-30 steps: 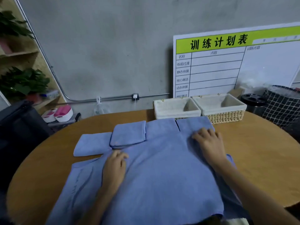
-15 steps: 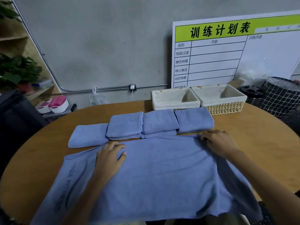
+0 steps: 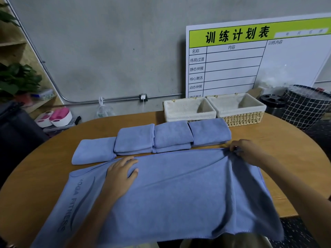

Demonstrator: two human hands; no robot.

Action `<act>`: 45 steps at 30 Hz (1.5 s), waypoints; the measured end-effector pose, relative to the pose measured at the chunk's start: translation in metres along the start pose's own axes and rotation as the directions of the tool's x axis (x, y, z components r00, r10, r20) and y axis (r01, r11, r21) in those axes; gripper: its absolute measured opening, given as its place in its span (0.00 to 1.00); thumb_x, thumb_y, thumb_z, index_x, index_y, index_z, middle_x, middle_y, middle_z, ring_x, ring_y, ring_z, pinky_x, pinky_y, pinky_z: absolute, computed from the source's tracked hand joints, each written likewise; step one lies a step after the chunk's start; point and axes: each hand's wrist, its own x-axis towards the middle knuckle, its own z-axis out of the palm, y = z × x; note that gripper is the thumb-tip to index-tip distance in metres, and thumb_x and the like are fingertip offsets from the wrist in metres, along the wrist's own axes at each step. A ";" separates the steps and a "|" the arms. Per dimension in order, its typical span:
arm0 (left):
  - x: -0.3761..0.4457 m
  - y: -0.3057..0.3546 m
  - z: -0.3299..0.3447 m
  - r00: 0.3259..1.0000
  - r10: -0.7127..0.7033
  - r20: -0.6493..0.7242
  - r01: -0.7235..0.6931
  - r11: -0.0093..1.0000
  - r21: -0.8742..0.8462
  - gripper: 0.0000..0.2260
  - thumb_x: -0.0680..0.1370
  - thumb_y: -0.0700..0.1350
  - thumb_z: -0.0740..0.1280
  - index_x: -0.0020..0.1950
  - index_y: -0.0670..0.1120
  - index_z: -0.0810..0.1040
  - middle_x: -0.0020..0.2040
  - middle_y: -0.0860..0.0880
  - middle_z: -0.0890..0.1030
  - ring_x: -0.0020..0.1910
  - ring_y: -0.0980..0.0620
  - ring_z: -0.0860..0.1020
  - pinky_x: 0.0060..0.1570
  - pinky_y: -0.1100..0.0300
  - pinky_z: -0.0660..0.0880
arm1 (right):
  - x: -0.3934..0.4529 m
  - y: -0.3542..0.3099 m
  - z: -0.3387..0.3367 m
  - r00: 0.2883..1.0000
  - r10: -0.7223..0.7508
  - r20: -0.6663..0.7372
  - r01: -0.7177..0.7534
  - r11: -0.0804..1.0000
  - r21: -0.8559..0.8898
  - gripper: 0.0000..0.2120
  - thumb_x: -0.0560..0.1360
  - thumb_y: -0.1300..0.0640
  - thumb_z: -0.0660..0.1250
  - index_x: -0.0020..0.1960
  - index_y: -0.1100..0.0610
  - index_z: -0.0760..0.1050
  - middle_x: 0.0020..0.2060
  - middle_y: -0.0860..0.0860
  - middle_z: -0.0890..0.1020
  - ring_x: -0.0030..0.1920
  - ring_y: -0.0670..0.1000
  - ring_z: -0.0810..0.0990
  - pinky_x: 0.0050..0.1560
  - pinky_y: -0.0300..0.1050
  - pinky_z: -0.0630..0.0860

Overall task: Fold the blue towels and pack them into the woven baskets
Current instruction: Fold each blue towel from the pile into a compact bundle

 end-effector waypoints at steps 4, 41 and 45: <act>0.000 0.001 -0.001 1.000 0.005 -0.008 -0.005 1.000 -0.006 0.20 0.78 0.60 0.58 0.62 0.53 0.81 0.64 0.56 0.78 0.61 0.52 0.78 0.60 0.48 0.75 | -0.009 0.016 -0.011 0.955 0.168 -0.246 -0.193 0.978 -0.080 0.10 0.71 0.58 0.73 0.42 0.43 0.77 0.47 0.52 0.78 0.48 0.60 0.78 0.48 0.53 0.75; -0.036 -0.054 -0.063 0.856 -0.517 0.032 0.493 0.832 0.256 0.24 0.78 0.64 0.64 0.71 0.57 0.71 0.74 0.53 0.68 0.74 0.48 0.66 0.69 0.31 0.57 | -0.036 0.011 0.045 0.993 -0.023 -0.116 0.024 1.000 0.010 0.45 0.69 0.20 0.33 0.76 0.39 0.62 0.78 0.42 0.61 0.78 0.46 0.57 0.75 0.52 0.56; -0.038 -0.052 -0.069 0.846 -0.529 0.072 0.492 0.824 0.280 0.27 0.78 0.67 0.61 0.74 0.59 0.68 0.77 0.53 0.63 0.77 0.48 0.61 0.70 0.28 0.53 | -0.044 0.006 0.042 0.998 0.002 -0.063 -0.002 1.000 0.009 0.45 0.67 0.19 0.33 0.78 0.37 0.56 0.79 0.40 0.56 0.79 0.46 0.51 0.77 0.53 0.50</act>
